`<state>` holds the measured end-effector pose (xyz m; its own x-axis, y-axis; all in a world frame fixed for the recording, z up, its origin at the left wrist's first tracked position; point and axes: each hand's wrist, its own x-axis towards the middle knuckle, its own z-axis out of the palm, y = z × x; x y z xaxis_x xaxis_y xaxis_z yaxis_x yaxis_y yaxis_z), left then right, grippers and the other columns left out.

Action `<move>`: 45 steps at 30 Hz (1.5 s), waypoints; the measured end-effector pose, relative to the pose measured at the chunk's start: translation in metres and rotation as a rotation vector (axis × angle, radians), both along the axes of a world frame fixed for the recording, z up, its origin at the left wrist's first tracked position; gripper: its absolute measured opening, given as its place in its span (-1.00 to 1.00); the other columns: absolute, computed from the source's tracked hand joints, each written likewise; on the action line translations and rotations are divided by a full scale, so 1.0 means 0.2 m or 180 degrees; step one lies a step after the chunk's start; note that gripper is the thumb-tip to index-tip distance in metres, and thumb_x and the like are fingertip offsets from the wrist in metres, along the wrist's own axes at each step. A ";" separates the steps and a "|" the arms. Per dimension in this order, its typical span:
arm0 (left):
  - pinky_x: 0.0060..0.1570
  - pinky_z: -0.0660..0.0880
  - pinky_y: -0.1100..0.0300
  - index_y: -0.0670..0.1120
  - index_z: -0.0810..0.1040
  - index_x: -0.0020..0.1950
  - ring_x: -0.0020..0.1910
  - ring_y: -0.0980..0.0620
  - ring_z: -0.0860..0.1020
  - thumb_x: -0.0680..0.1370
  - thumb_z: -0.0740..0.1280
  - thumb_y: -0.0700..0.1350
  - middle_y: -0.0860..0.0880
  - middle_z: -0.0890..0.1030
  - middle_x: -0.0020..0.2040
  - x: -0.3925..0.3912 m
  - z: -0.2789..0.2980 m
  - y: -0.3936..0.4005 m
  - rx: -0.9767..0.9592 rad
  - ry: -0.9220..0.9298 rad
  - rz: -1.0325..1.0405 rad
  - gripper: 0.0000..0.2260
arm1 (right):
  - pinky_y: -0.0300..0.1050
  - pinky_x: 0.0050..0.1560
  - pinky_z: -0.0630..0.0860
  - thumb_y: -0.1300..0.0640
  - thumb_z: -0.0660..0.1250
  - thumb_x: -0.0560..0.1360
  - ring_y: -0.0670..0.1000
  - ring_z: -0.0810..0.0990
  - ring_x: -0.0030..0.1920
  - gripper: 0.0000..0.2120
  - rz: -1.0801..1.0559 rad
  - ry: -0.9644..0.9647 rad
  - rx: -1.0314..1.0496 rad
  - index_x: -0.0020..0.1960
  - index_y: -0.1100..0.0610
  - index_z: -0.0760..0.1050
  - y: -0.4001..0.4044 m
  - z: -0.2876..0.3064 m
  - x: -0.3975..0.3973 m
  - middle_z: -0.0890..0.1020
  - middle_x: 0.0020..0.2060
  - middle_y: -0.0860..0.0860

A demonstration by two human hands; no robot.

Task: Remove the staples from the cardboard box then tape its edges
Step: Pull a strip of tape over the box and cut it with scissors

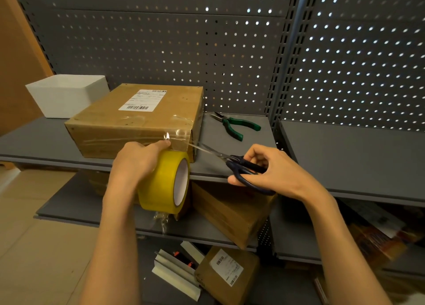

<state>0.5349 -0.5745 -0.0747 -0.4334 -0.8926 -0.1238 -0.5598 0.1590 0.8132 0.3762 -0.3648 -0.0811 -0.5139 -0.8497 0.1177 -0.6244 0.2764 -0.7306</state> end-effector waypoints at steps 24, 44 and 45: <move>-0.34 0.32 0.10 -0.12 0.46 -0.33 -0.35 -0.05 0.42 0.40 0.35 0.20 -0.08 0.45 -0.35 0.01 -0.01 0.01 -0.0081 0.0163 -0.0017 -0.61 | -0.26 -0.31 0.45 -0.32 0.45 0.17 -0.15 0.52 -0.35 -0.52 0.0244 0.0056 0.0183 -0.18 0.06 0.57 -0.21 0.05 0.02 0.63 -0.33 0.00; -0.29 0.32 0.08 -0.10 0.44 -0.20 -0.32 -0.06 0.39 0.41 0.34 0.18 -0.08 0.39 -0.27 0.04 -0.02 0.03 0.0057 0.0331 -0.0039 -0.66 | -0.34 -0.42 0.36 -0.17 0.53 0.22 -0.21 0.44 -0.45 -0.63 0.0339 0.0017 -0.0062 -0.26 0.12 0.57 -0.20 0.02 0.03 0.59 -0.41 0.02; -0.27 0.33 0.07 -0.09 0.44 -0.20 -0.31 -0.06 0.40 0.41 0.35 0.18 -0.08 0.39 -0.27 0.04 -0.02 0.03 0.0099 0.0358 -0.0036 -0.66 | -0.31 -0.41 0.37 -0.16 0.53 0.22 -0.20 0.45 -0.45 -0.64 0.0357 -0.0006 -0.0063 -0.26 0.12 0.56 -0.20 0.02 0.03 0.59 -0.41 0.02</move>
<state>0.5428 -0.5686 -0.0796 -0.4562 -0.8841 -0.1013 -0.4630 0.1386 0.8754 0.3828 -0.4055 -0.0765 -0.4158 -0.8995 0.1341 -0.6491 0.1903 -0.7365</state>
